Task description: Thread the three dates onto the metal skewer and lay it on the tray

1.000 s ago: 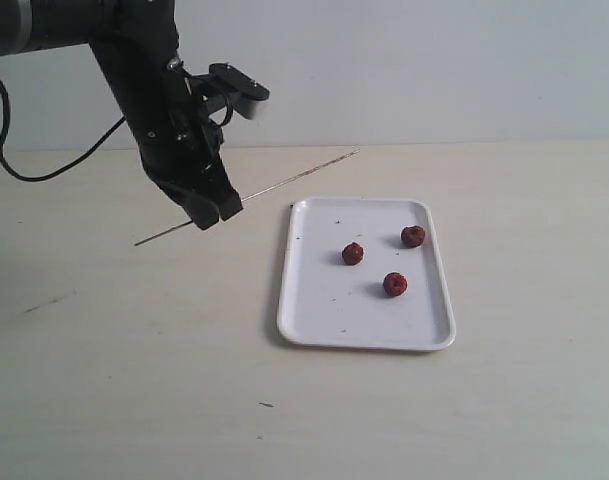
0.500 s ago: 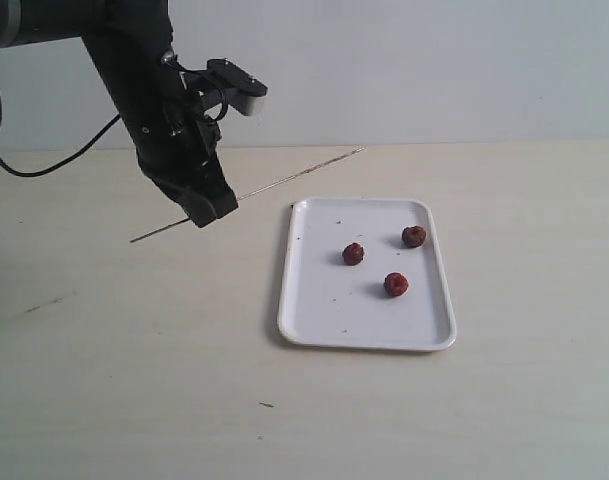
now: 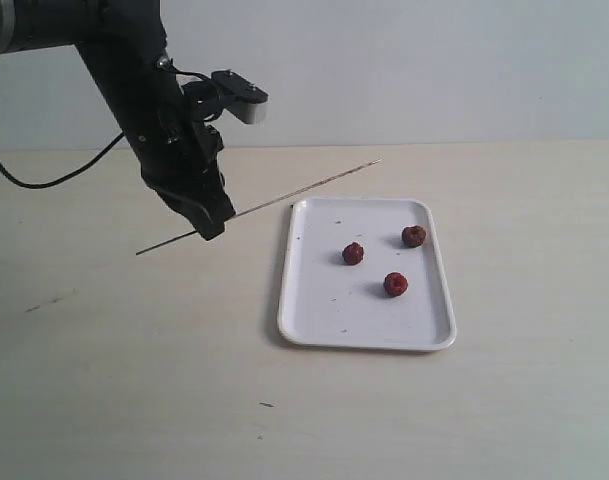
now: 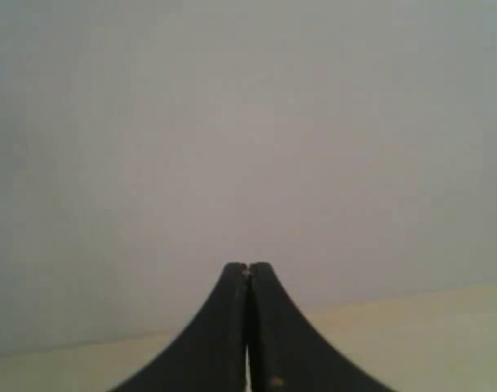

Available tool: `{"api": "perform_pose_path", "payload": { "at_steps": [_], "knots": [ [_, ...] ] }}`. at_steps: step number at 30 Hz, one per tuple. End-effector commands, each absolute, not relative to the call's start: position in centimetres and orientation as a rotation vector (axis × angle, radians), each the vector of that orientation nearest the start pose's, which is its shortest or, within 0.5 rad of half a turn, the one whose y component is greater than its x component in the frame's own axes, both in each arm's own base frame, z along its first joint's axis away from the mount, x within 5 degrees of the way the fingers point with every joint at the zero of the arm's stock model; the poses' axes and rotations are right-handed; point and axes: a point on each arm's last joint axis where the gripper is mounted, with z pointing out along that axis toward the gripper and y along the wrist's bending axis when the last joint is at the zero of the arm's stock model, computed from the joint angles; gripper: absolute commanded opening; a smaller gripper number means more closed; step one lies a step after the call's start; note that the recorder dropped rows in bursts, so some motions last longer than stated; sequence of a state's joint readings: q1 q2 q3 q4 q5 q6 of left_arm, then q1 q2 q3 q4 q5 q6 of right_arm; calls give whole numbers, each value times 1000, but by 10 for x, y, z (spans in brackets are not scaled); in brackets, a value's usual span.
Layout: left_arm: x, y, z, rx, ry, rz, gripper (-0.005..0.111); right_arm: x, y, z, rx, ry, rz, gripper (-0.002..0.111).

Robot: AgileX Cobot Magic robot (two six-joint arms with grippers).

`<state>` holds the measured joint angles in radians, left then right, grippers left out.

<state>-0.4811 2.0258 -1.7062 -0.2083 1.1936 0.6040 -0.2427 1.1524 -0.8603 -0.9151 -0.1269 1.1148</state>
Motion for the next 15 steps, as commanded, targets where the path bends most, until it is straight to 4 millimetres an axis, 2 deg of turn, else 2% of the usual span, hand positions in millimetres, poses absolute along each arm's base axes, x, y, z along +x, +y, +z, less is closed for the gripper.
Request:
{"api": "perform_pose_path", "payload": {
  "at_steps": [1, 5, 7, 9, 12, 15],
  "knots": [
    [373, -189, 242, 1411, 2583, -405, 0, 313, -32, 347, 85, 1784, 99, 0],
    [382, -170, 246, 1322, 2591, -483, 0, 355, -12, 327, -198, 1867, 106, 0],
    [386, -163, 246, 1289, 2588, -520, 0, 376, -9, 308, -328, 1916, 67, 0],
    [387, -160, 247, 1289, 2576, -536, 0, 391, -10, 284, -361, 1967, 63, 0],
    [387, -160, 247, 1302, 2566, -536, 0, 406, -16, 251, -444, 2028, -40, 0],
    [387, -160, 247, 1304, 2562, -540, 0, 416, -28, 221, -601, 2068, -271, 0]
  ]
}}
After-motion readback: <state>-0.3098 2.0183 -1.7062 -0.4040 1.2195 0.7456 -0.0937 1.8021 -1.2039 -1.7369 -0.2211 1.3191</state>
